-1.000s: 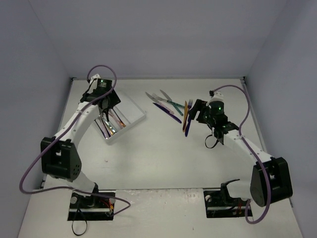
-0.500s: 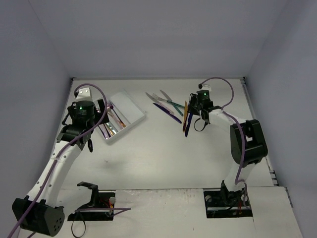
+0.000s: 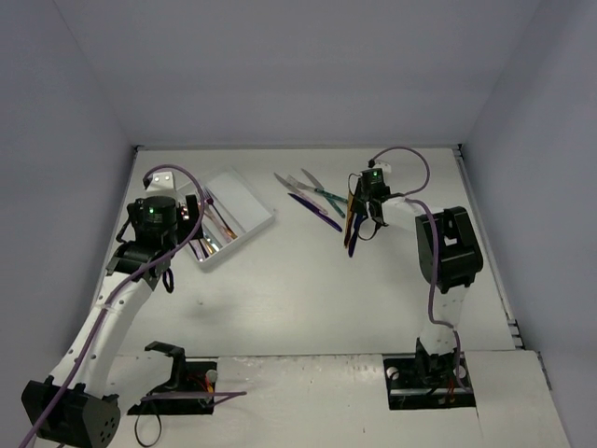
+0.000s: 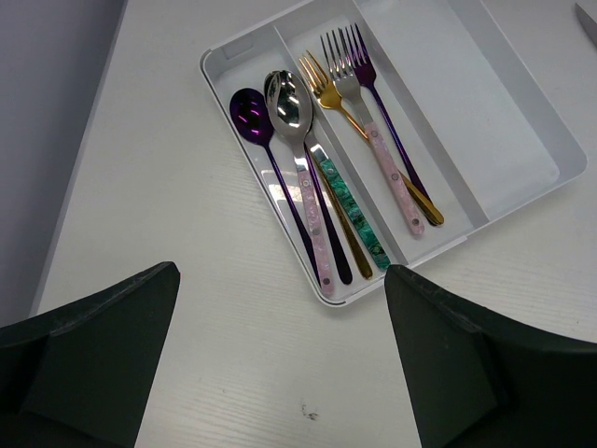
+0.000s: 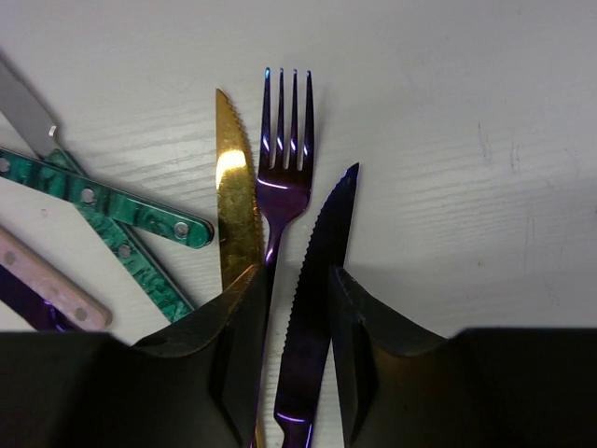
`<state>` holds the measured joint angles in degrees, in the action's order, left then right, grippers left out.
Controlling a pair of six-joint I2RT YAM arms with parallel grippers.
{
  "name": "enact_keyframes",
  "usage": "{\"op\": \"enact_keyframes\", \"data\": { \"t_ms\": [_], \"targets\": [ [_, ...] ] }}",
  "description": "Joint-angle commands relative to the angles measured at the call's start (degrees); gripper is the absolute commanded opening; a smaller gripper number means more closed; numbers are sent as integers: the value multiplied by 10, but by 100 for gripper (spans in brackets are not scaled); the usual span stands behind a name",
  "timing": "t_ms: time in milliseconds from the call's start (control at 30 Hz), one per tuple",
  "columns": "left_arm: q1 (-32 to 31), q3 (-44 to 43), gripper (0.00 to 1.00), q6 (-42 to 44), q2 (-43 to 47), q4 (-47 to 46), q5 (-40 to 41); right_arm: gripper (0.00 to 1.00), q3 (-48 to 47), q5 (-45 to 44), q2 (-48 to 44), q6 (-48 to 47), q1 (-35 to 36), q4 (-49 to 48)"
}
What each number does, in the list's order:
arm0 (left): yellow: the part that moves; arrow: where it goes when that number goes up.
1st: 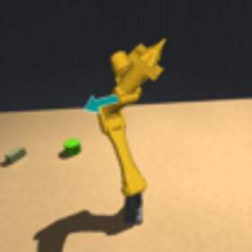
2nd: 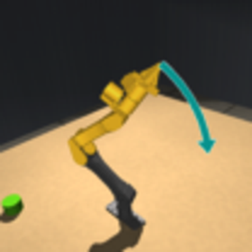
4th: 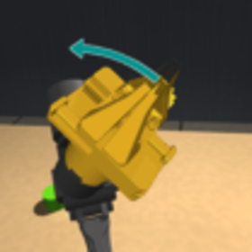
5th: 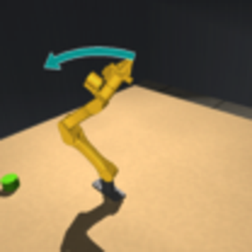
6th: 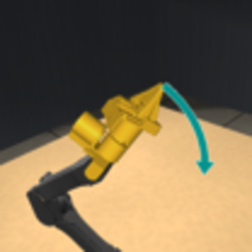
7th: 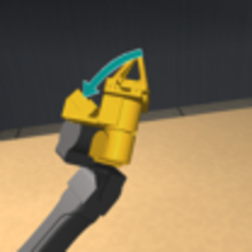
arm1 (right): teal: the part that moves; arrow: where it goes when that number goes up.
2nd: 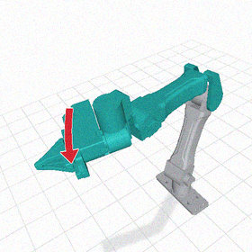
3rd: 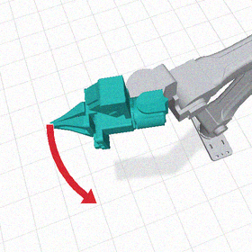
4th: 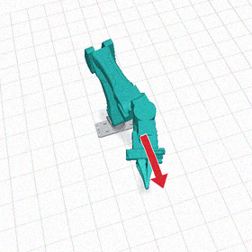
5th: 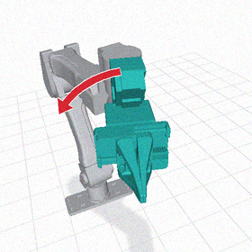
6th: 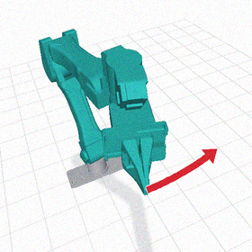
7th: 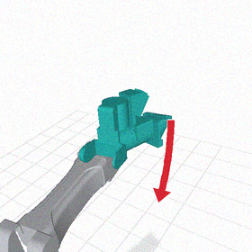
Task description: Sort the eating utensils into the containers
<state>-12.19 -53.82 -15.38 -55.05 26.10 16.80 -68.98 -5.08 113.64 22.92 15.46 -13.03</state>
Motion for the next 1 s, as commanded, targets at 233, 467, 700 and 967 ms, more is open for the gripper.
{"op": "enact_keyframes", "data": {
  "t_ms": [233, 467, 700, 967],
  "targets": [
    [3, -15, 90, 2, 6, -31, 8, 23, -49, -30, 15, -10, 10, -8],
    [3, -14, 90, 0, 2, -31, 3, 22, -63, -43, 20, -19, 25, 0],
    [3, -15, 91, -1, -1, -31, -1, 19, -62, -67, 37, -11, 27, 5],
    [3, -14, 91, -2, -3, -32, -7, 18, -52, -88, 30, -8, 26, 6]
  ]
}}
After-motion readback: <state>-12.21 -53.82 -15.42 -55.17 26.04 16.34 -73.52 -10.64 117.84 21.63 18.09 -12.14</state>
